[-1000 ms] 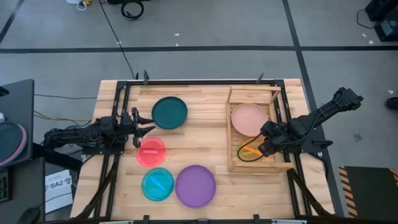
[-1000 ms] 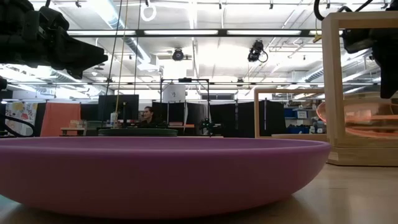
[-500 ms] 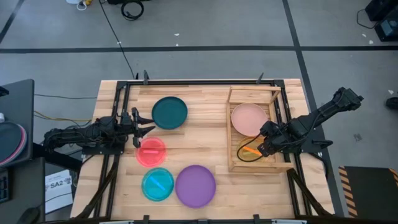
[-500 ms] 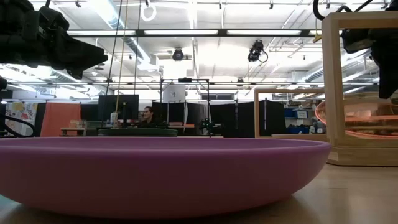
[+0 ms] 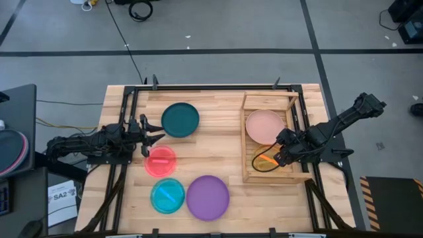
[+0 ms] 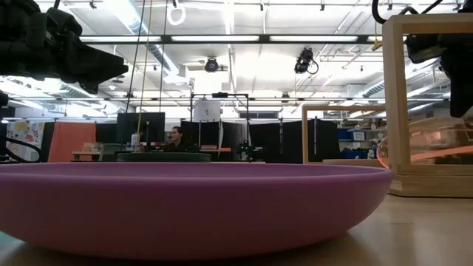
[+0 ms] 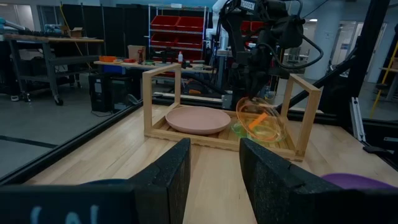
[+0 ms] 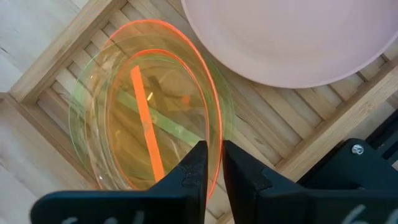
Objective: Place and stack plates onto a shelf
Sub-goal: Stack the orange plate on top of the green plate on the shelf, then stack the blue plate on top of the brown plate on the shelf
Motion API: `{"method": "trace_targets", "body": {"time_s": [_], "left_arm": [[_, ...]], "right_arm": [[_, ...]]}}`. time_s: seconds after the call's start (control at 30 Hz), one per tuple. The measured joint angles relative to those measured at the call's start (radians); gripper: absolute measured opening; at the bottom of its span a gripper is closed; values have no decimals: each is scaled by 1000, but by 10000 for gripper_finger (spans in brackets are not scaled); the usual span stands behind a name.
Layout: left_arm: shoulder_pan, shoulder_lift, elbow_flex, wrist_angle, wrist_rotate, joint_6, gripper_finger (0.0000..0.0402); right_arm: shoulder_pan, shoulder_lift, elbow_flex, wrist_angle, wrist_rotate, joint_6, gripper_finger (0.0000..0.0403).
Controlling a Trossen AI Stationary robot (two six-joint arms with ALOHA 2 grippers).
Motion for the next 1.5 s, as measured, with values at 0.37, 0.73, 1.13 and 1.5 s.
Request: {"method": "trace_targets", "body": {"time_s": [0.37, 0.73, 1.13, 1.5], "left_arm": [[0, 0, 0, 0, 0, 0, 144], [0, 0, 0, 0, 0, 0, 144], [0, 0, 0, 0, 0, 0, 144], [-10, 20, 0, -2, 34, 0, 144]], "right_arm": [[0, 0, 0, 0, 0, 0, 111], [0, 0, 0, 0, 0, 0, 150], [0, 0, 0, 0, 0, 0, 155], [0, 0, 0, 1, -7, 0, 154]]}}
